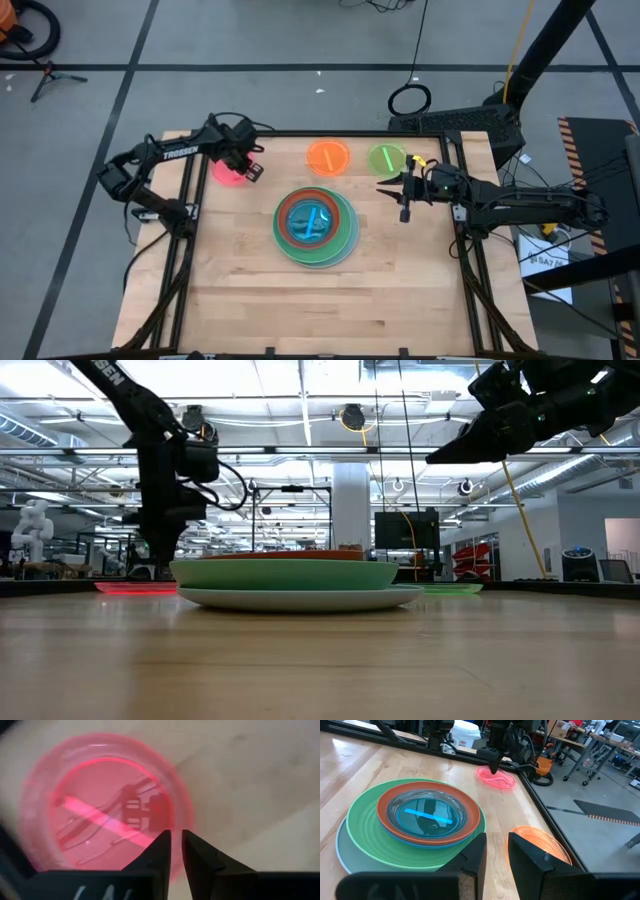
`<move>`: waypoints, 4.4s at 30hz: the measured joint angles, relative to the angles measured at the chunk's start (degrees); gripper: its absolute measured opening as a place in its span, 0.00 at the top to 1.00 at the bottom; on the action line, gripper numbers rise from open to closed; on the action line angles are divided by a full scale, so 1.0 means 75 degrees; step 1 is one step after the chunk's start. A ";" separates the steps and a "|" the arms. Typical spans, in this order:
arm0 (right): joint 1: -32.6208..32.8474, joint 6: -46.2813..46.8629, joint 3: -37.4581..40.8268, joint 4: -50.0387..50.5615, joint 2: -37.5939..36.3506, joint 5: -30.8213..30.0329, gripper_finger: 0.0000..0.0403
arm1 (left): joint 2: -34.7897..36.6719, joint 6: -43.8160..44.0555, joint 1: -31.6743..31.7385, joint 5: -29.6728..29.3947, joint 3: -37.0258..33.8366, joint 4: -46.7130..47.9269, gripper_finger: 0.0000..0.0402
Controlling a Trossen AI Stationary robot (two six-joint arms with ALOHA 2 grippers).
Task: Stack plastic plates
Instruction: Stack the pink plate on top of the blue plate
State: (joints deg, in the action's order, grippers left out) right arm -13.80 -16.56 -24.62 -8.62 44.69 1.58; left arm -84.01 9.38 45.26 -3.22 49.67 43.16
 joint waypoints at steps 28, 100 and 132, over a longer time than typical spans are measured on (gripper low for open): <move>0.0003 0.0004 0.0000 0.0032 0.0000 -0.0003 0.82 | -0.0822 0.0625 -0.0661 -0.0517 0.0000 -0.0252 0.61; 0.0003 0.0068 0.0000 0.0035 0.0000 -0.0003 0.82 | 0.0833 -0.0899 -0.6590 -0.2205 0.1368 -0.0342 0.99; 0.0000 0.0152 0.0000 0.0035 0.0003 -0.0003 0.82 | -0.0805 -0.1097 -0.7745 -0.1098 0.1454 -0.1780 0.99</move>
State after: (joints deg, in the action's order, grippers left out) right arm -13.80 -15.42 -24.62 -8.36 44.71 1.56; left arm -90.05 1.15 -12.83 -11.46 60.58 29.81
